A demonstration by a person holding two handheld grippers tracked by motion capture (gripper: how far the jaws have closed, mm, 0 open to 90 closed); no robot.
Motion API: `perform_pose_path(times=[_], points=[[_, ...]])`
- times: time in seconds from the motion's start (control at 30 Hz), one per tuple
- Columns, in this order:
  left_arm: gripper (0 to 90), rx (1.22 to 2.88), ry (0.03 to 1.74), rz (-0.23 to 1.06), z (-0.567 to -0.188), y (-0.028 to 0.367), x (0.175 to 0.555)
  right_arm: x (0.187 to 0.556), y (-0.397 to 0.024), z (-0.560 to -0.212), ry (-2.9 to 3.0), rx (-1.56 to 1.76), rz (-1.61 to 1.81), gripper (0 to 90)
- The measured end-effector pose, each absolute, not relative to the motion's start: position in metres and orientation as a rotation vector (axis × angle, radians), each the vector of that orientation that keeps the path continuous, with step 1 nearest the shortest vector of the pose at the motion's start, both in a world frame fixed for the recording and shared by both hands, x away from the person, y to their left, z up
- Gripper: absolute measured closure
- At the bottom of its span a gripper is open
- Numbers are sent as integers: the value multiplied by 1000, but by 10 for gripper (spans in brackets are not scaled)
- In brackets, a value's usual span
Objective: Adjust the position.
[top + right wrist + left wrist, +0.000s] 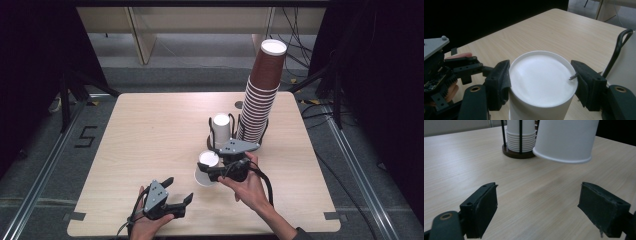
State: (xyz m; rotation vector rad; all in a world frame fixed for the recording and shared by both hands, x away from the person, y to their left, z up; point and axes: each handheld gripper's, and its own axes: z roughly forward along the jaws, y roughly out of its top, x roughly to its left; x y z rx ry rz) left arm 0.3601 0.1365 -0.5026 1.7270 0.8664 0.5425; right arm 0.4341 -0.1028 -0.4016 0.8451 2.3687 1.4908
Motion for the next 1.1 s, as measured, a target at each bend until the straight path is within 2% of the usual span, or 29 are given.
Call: perform_pose_path(times=[0.53,1.1], points=[[146,1726,750,541,-508,117,364,428,-88,-407,2411,763,1481,356],[132,1729,755,515,-509,111,367,421,-77,-412,2469,748,1553,356]])
